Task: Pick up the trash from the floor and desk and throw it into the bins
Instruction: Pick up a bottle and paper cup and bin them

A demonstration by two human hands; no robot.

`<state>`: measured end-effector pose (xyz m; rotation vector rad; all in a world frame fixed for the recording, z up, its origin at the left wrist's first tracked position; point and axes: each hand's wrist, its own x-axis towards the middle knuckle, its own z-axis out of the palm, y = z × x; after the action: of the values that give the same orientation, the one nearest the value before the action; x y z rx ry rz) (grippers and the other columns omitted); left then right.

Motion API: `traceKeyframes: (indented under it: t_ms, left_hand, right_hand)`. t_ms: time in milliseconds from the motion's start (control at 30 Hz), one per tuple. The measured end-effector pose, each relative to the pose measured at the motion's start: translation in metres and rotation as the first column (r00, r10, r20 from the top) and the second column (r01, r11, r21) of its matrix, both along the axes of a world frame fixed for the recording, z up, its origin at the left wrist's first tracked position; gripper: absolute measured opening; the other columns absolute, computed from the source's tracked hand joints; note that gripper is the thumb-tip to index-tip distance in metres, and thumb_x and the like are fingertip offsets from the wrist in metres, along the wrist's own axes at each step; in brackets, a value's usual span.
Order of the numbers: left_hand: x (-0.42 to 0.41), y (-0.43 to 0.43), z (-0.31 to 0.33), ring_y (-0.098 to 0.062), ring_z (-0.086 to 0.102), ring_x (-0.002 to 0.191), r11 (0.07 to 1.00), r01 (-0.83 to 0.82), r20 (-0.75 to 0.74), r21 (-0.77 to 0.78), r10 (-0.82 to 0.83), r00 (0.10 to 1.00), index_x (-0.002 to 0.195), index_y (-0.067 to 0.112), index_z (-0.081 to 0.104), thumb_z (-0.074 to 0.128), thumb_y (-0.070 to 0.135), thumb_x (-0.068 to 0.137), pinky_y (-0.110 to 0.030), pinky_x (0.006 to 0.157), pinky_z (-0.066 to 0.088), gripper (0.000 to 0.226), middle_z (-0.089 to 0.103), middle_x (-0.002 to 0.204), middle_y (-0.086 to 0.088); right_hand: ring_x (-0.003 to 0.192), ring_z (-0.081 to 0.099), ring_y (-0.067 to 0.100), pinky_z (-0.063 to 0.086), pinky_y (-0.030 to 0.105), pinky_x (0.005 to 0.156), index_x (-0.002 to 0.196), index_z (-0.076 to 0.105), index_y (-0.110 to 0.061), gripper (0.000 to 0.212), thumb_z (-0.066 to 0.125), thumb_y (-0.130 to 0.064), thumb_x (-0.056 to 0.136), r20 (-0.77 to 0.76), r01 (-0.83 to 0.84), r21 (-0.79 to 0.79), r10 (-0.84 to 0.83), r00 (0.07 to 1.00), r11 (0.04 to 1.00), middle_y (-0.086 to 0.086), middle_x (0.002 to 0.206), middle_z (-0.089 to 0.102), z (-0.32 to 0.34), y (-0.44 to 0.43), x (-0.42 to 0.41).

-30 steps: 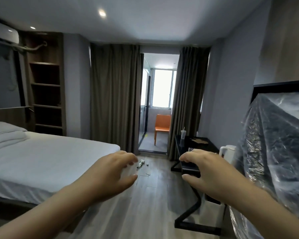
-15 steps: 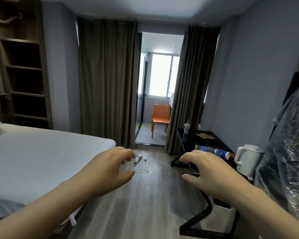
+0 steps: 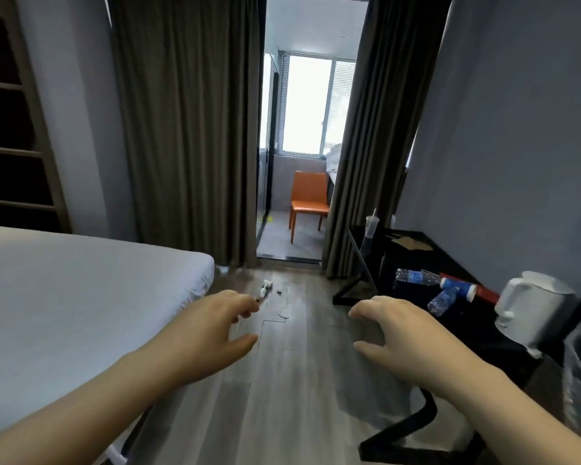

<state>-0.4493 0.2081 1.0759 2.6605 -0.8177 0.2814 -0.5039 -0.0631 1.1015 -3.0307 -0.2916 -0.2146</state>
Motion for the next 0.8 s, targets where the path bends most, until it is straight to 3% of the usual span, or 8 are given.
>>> traceKeyframes:
  t_ms: [100,300,600,800]
  left_hand:
    - [0.060,-0.013,-0.005,0.003,0.053,0.093,1.000,-0.023,-0.031,-0.001,0.023,0.999,0.121,0.033,0.055,0.062,0.041,0.086,-0.007,0.079,0.041,0.036,0.056,0.110,0.019]
    - [0.172,-0.046,-0.018,0.002,0.053,0.095,0.997,-0.053,-0.060,0.049,0.056,0.997,0.122,0.031,0.055,0.060,0.042,0.087,-0.006,0.077,0.038,0.037,0.057,0.115,0.015]
    - [0.334,-0.060,-0.055,0.002,0.051,0.084,0.997,-0.050,-0.127,0.058,0.057,0.990,0.117,0.030,0.057,0.061,0.042,0.086,-0.007,0.069,0.034,0.033,0.056,0.104,0.017]
    - [0.470,-0.052,-0.076,0.002,0.053,0.090,0.999,-0.037,-0.143,0.030,0.041,0.989,0.117,0.030,0.057,0.061,0.042,0.086,-0.010,0.076,0.039,0.034,0.058,0.107,0.015]
  right_hand:
    - [0.113,0.052,0.005,0.043,0.020,0.091,0.131,0.051,-0.034,0.045,0.059,-0.038,0.086,-0.012,-0.001,0.019,0.001,1.000,1.000,-0.014,0.121,0.054,-0.010,-0.017,0.064]
    - [0.114,0.053,0.012,0.044,0.027,0.092,0.125,0.053,-0.030,0.041,0.059,-0.038,0.085,-0.082,-0.027,0.019,0.028,0.996,0.999,-0.009,0.118,0.054,-0.029,-0.047,0.187]
    - [0.114,0.054,0.013,0.045,0.028,0.093,0.127,0.053,-0.029,0.045,0.059,-0.035,0.083,-0.203,-0.014,0.010,0.016,0.979,1.000,-0.007,0.119,0.056,-0.074,-0.063,0.344]
    - [0.109,0.054,0.011,0.046,0.026,0.089,0.123,0.055,-0.029,0.044,0.058,-0.035,0.080,-0.222,0.017,0.027,-0.011,0.975,0.999,-0.008,0.114,0.057,-0.094,-0.056,0.474]
